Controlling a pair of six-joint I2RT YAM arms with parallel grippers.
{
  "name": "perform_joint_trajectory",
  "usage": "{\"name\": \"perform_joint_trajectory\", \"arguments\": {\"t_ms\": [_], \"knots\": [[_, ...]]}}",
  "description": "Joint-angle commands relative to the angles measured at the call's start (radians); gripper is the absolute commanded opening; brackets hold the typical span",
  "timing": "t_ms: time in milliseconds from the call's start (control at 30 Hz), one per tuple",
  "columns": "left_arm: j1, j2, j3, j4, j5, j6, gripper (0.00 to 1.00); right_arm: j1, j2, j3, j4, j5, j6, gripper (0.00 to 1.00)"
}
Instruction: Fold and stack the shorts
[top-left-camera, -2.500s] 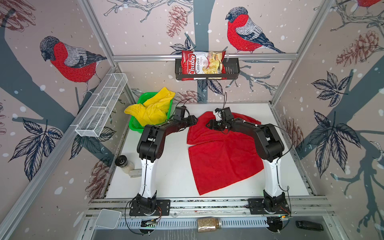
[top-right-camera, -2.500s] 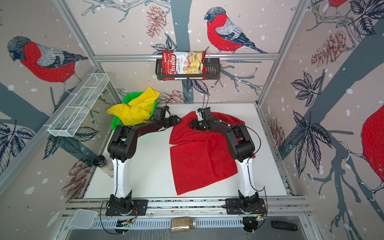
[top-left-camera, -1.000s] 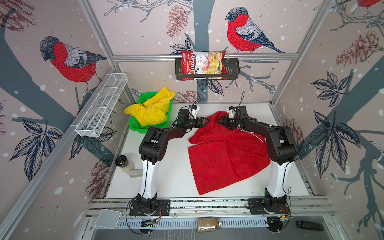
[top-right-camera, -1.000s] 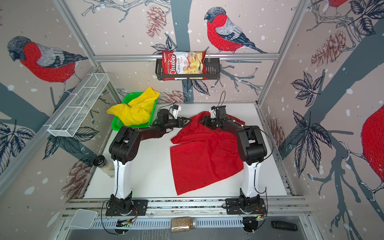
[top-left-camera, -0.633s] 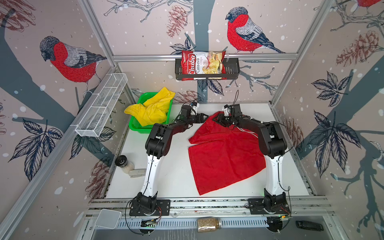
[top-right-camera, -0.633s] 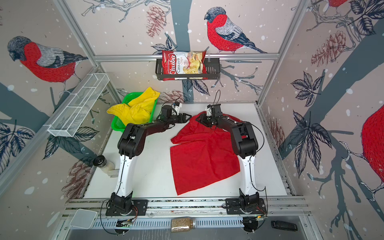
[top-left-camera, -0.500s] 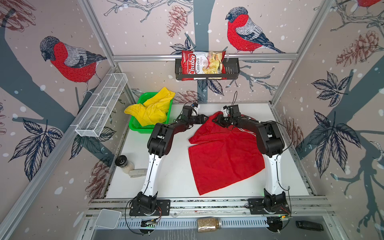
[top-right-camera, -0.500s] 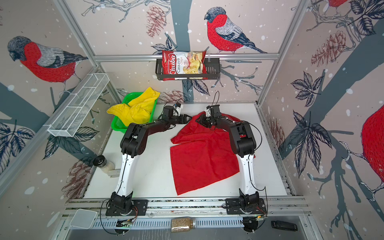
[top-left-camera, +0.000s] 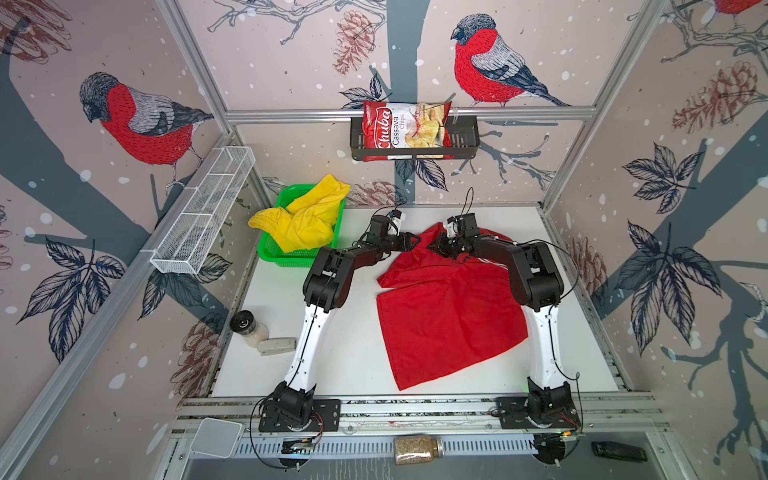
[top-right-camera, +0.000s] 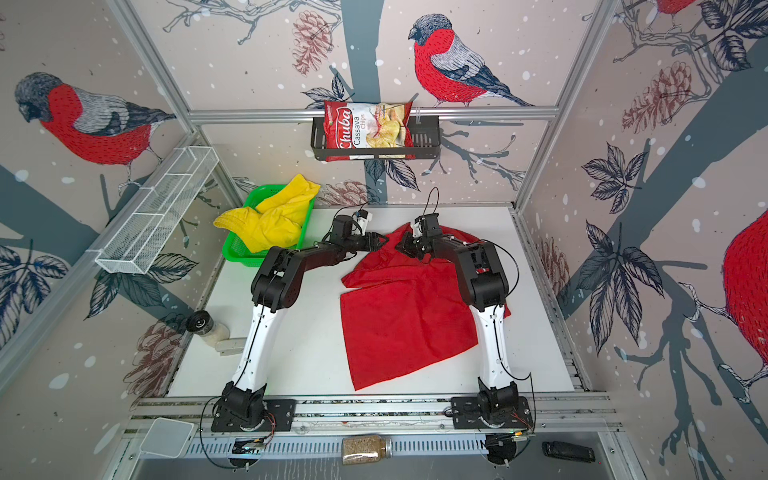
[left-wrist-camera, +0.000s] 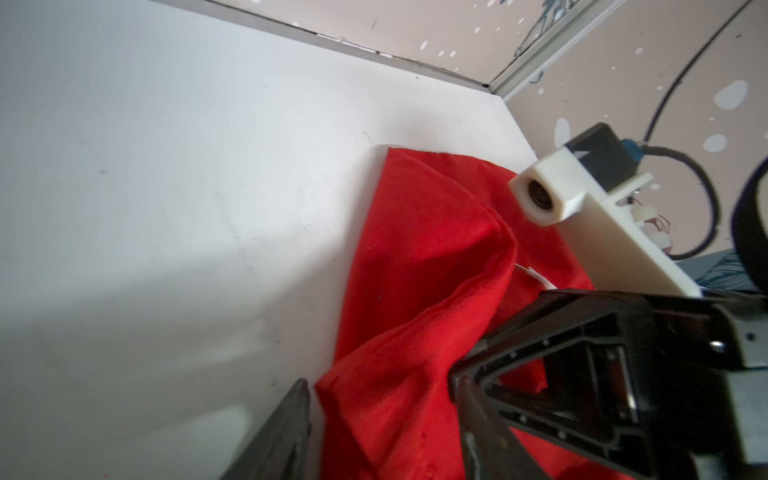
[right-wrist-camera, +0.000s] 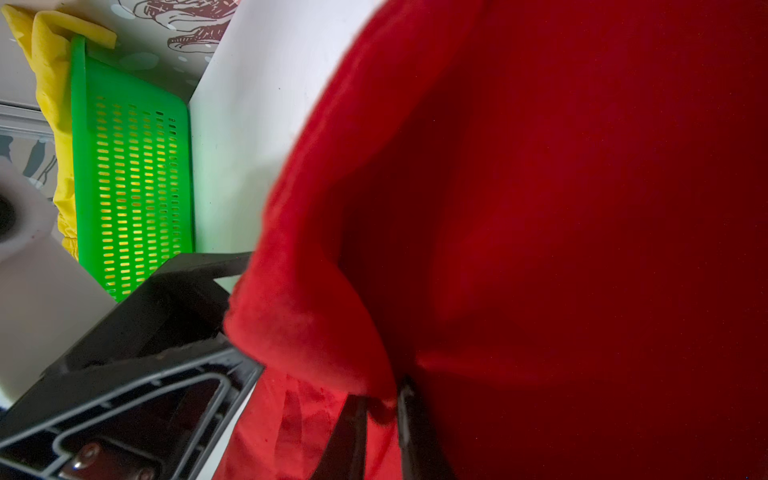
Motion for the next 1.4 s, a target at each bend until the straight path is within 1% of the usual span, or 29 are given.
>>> {"name": "perform_joint_trajectory", "arguments": {"t_ms": [0,100,167,200,267,333,367,433,533,667,700,733,800,867,900,967,1033,1133,1233,1367], "knots": [[-0.007,0.004,0.009,0.106,0.054,-0.027,0.48,0.0,0.006,0.005,-0.004,0.008,0.013,0.17],[-0.011,0.002,0.008,0.137,0.059,-0.036,0.37,0.0,0.005,0.007,0.0,0.006,0.016,0.17],[-0.012,-0.01,0.002,0.146,0.046,-0.035,0.21,-0.002,0.0,0.007,0.002,0.006,0.015,0.18],[-0.012,-0.018,-0.002,0.144,0.034,-0.031,0.16,-0.003,-0.006,0.006,0.003,0.006,0.014,0.2],[-0.01,-0.052,-0.017,0.125,-0.008,-0.006,0.05,-0.005,-0.03,-0.01,0.011,0.008,0.009,0.29],[-0.006,-0.093,-0.036,0.089,-0.076,0.026,0.02,-0.012,-0.062,-0.038,0.025,0.012,0.005,0.38],[-0.003,-0.114,-0.043,0.07,-0.1,0.047,0.02,-0.017,-0.081,-0.054,0.03,0.015,0.004,0.41],[0.007,-0.148,-0.053,0.03,-0.151,0.08,0.01,-0.029,-0.099,-0.079,0.028,0.017,-0.006,0.42],[0.023,-0.179,-0.044,-0.053,-0.264,0.135,0.0,-0.047,-0.108,-0.121,0.022,0.024,-0.026,0.43],[0.05,-0.153,0.035,-0.193,-0.388,0.189,0.0,-0.062,-0.115,-0.176,0.042,0.021,-0.028,0.44],[0.053,-0.136,0.069,-0.24,-0.426,0.201,0.02,-0.062,-0.117,-0.181,0.047,0.019,-0.028,0.45],[0.056,-0.116,0.114,-0.303,-0.469,0.222,0.08,-0.06,-0.12,-0.186,0.054,0.013,-0.028,0.46],[0.058,-0.082,0.194,-0.4,-0.553,0.269,0.28,-0.055,-0.133,-0.195,0.076,-0.003,-0.027,0.5],[0.058,-0.072,0.242,-0.456,-0.624,0.31,0.48,-0.046,-0.158,-0.195,0.085,-0.008,-0.034,0.53],[0.059,-0.077,0.25,-0.469,-0.641,0.32,0.53,-0.044,-0.174,-0.192,0.084,-0.008,-0.036,0.54],[0.058,-0.109,0.243,-0.481,-0.661,0.335,0.61,-0.042,-0.219,-0.191,0.083,-0.012,-0.039,0.55],[0.056,-0.159,0.217,-0.483,-0.648,0.334,0.64,-0.048,-0.268,-0.198,0.079,-0.011,-0.043,0.56],[0.037,-0.249,0.131,-0.468,-0.624,0.32,0.65,-0.071,-0.344,-0.233,0.061,-0.006,-0.055,0.56],[-0.005,-0.338,0.002,-0.416,-0.544,0.298,0.64,-0.111,-0.413,-0.3,0.038,-0.005,-0.069,0.56],[-0.078,-0.376,-0.142,-0.338,-0.441,0.217,0.63,-0.177,-0.489,-0.433,0.042,0.006,-0.088,0.56]]}}
